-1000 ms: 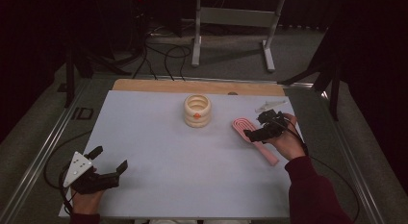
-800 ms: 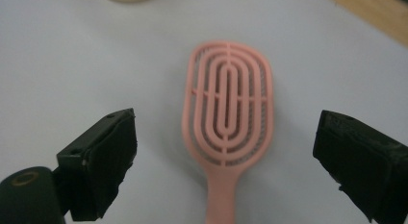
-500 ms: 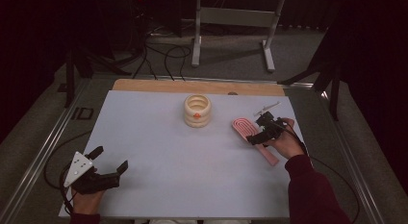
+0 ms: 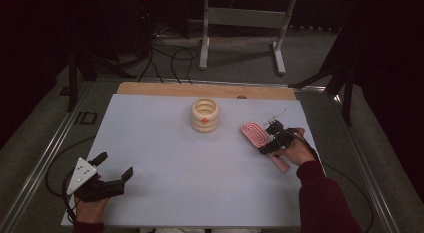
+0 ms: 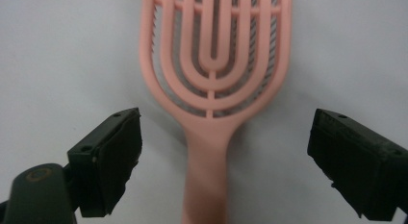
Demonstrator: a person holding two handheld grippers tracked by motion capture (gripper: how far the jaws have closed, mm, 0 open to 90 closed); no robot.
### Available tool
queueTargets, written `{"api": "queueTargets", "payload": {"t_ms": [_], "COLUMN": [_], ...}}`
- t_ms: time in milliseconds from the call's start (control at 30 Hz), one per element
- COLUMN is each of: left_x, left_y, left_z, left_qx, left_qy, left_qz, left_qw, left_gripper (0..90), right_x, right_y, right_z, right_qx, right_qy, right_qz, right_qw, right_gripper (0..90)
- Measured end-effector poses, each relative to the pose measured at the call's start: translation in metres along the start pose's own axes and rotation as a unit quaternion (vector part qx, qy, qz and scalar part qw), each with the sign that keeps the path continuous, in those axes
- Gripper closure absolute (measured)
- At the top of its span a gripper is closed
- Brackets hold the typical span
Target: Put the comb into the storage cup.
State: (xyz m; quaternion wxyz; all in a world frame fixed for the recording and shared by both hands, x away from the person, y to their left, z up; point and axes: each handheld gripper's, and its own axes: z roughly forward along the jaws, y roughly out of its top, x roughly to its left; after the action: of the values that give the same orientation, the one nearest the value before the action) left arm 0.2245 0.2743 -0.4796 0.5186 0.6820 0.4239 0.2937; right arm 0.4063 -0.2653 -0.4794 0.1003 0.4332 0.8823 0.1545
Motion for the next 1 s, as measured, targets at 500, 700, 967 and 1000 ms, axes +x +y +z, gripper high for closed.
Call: {"api": "queueTargets", "payload": {"t_ms": [500,700,967,1000], "left_x": [0.000,0.000,-0.001,-0.001], "left_y": [0.000,-0.001,-0.001,-0.001], "left_z": [0.001,0.001,0.002,0.002], "left_qx": [0.001,0.002,0.004,0.005], "left_qy": [0.000,0.000,-0.002,-0.002], "left_qz": [0.000,0.001,0.001,0.002], "left_qw": [1.0000,1.0000,1.0000,1.0000], "left_gripper": [0.2,0.2,0.2,0.2], "right_x": [-0.003,-0.003,-0.003,-0.003], "right_y": [-0.005,-0.006,-0.006,-0.007], "right_z": [0.016,0.017,0.014,0.013], "right_qx": [0.031,0.036,0.037,0.038], "right_qy": [0.012,0.018,0.035,0.037], "right_qz": [0.003,0.002,0.003,0.004], "right_qw": [0.9994,0.9992,0.9987,0.9986], "right_gripper": [28.1,42.6,57.5,60.7]}}
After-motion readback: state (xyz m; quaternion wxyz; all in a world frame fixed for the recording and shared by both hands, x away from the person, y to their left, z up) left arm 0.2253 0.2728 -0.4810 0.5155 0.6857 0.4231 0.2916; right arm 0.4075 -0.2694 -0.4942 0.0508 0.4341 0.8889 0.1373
